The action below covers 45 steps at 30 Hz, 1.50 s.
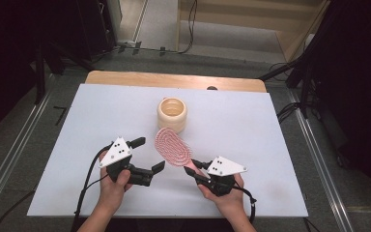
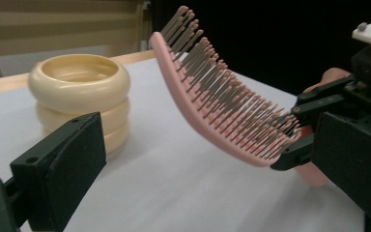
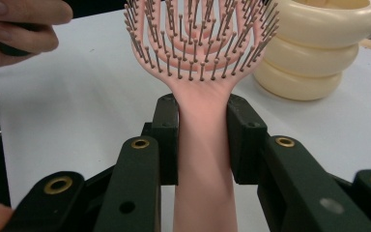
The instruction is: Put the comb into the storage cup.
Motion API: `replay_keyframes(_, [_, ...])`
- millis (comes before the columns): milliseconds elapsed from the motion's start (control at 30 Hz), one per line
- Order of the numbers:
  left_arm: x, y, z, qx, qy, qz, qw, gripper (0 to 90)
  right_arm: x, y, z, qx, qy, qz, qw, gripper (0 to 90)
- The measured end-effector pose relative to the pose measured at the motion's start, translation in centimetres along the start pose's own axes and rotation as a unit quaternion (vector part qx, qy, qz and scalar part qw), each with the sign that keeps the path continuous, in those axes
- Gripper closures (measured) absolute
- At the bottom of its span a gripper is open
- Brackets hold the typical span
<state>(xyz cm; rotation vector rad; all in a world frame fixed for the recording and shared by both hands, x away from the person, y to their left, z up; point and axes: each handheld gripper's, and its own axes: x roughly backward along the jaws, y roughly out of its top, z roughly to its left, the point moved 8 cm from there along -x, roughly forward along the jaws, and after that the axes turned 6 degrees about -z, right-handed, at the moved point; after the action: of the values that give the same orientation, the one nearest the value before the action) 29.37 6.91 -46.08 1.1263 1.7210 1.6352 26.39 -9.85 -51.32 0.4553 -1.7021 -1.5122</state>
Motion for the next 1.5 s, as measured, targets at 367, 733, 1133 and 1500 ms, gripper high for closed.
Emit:
replay_keyframes(367, [-1.4, -0.1, -1.0, 0.039, -0.002, 0.006, 0.9992, 9.7, -0.3, 0.3, 1.0, 0.014, 0.009, -0.010, 0.9998, 67.6])
replay_keyframes(733, [-1.9, -0.1, -1.3, 0.057, -0.003, 0.013, 0.9983, 27.2, -0.5, 0.4, 1.6, 0.029, 0.012, -0.017, 0.9994, 67.7])
replay_keyframes(1133, [-1.8, -0.2, -1.1, 0.111, -0.049, 0.024, 0.9923, 49.2, -0.8, 0.3, 1.8, 0.041, 0.005, -0.020, 0.9989, 67.6])
replay_keyframes(1500, [-1.6, 0.3, -1.8, 0.119, -0.097, 0.008, 0.9880, 64.6, -1.2, -0.1, 2.0, 0.055, 0.002, -0.011, 0.9984, 67.6])
